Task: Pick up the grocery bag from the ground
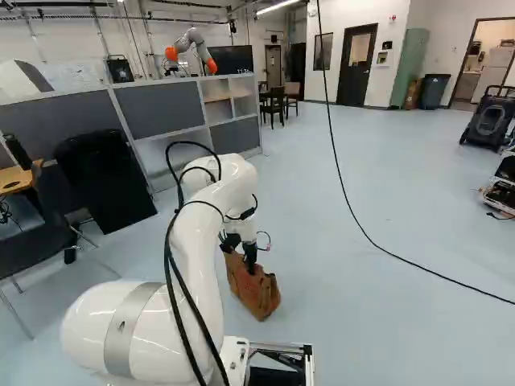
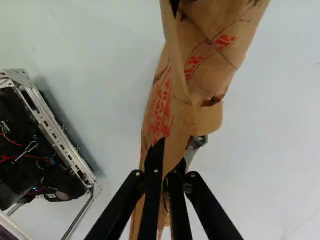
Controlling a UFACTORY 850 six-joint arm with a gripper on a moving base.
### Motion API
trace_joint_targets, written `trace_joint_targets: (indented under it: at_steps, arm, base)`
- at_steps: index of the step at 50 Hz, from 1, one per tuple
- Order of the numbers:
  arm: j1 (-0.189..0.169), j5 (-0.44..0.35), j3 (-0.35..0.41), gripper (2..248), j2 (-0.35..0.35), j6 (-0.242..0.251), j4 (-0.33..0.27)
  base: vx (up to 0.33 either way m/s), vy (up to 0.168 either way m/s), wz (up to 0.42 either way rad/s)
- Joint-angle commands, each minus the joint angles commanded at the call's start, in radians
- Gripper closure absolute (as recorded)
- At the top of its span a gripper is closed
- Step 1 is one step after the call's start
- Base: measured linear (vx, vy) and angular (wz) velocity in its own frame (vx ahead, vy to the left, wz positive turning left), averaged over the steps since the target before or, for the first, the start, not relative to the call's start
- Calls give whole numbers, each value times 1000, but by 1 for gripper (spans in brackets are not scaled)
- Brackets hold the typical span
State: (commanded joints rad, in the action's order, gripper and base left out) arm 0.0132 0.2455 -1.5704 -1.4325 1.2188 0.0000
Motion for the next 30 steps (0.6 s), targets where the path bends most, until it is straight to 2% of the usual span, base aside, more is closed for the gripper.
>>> trace_joint_targets:
  at_steps: [15, 30]
  arm:
    - [0, -19, 115, 229, 109, 0, 0]
    - [1, -140, 258, 229, 232, 0, 0]
  base:
    - [0, 0, 0]
    - [0, 0, 0]
